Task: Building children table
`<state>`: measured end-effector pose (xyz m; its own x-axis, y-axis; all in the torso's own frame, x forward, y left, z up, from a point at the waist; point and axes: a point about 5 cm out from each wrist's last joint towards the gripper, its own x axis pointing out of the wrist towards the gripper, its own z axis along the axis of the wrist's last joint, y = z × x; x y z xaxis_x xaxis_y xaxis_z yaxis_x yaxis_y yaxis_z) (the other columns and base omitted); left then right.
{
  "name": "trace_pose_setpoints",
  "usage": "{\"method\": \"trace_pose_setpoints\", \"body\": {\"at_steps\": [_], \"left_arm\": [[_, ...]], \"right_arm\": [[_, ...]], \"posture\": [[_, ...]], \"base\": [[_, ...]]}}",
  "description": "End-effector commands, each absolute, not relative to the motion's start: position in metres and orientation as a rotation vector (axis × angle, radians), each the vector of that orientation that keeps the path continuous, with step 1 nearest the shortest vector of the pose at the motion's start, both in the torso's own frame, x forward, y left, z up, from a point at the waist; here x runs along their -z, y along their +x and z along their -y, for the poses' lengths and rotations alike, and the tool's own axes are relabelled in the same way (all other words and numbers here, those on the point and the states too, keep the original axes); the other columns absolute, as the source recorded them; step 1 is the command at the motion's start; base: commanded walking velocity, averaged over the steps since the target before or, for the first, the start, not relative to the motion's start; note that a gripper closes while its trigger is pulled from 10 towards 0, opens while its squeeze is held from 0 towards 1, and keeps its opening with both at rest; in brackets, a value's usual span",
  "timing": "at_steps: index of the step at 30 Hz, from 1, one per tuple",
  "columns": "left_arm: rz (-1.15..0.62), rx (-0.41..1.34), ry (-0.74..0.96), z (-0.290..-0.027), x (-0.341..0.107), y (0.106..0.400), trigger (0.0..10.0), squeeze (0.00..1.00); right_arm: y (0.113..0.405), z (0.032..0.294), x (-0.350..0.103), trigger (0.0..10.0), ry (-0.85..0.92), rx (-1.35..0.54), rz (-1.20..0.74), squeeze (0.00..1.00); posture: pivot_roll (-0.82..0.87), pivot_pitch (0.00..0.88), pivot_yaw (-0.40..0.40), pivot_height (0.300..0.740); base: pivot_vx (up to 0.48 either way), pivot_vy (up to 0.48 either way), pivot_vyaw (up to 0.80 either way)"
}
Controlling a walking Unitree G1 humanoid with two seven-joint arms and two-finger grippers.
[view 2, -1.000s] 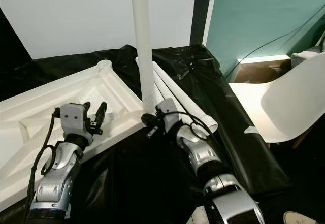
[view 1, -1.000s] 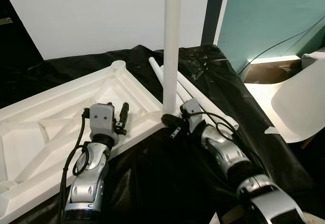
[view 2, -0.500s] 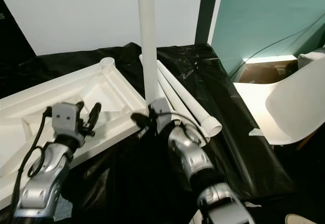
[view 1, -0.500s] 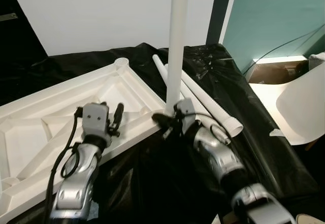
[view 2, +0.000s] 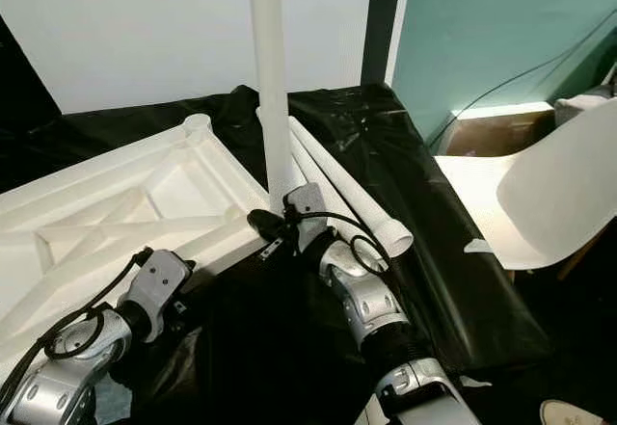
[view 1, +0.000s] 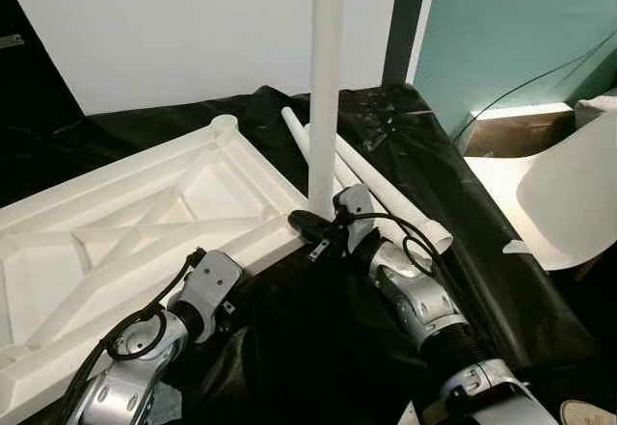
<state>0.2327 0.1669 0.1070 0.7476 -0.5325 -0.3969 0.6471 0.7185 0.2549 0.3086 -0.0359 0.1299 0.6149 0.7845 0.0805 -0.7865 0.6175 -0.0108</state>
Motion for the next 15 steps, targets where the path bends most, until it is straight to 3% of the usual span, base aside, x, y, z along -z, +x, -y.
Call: {"method": "trace_pose_setpoints", "body": {"at_steps": [1,7,8,9,15], "left_arm": [[-0.408,0.707,0.371,-0.166,-0.092,0.227,10.0,0.0],[-0.509,0.631,0.403,-0.176,-0.083,0.235,10.0,0.0],[-0.532,0.644,0.405,-0.174,-0.081,0.235,5.8,0.0],[-0.541,0.657,0.407,-0.171,-0.081,0.236,0.0,0.0],[-0.53,0.632,0.402,-0.163,-0.084,0.25,0.0,0.0]], "right_arm": [[0.304,0.033,-0.13,10.0,0.024,-0.912,0.07,0.0],[0.304,0.031,-0.133,10.0,0.023,-0.91,0.077,0.0],[0.305,0.03,-0.135,10.0,0.025,-0.909,0.085,0.0],[0.305,0.029,-0.138,10.0,0.027,-0.908,0.095,0.0],[0.305,0.025,-0.141,10.0,0.03,-0.905,0.112,0.0]], "posture": [[0.16,0.0,0.02,0.74],[0.16,0.0,0.024,0.74],[0.16,0.0,0.027,0.74],[0.16,0.0,0.035,0.74],[0.17,0.0,0.043,0.74]], "base": [[0.0,0.0,0.0],[0.0,0.0,0.0],[0.0,0.0,0.0],[0.0,0.0,0.0],[0.0,0.0,0.0]]}}
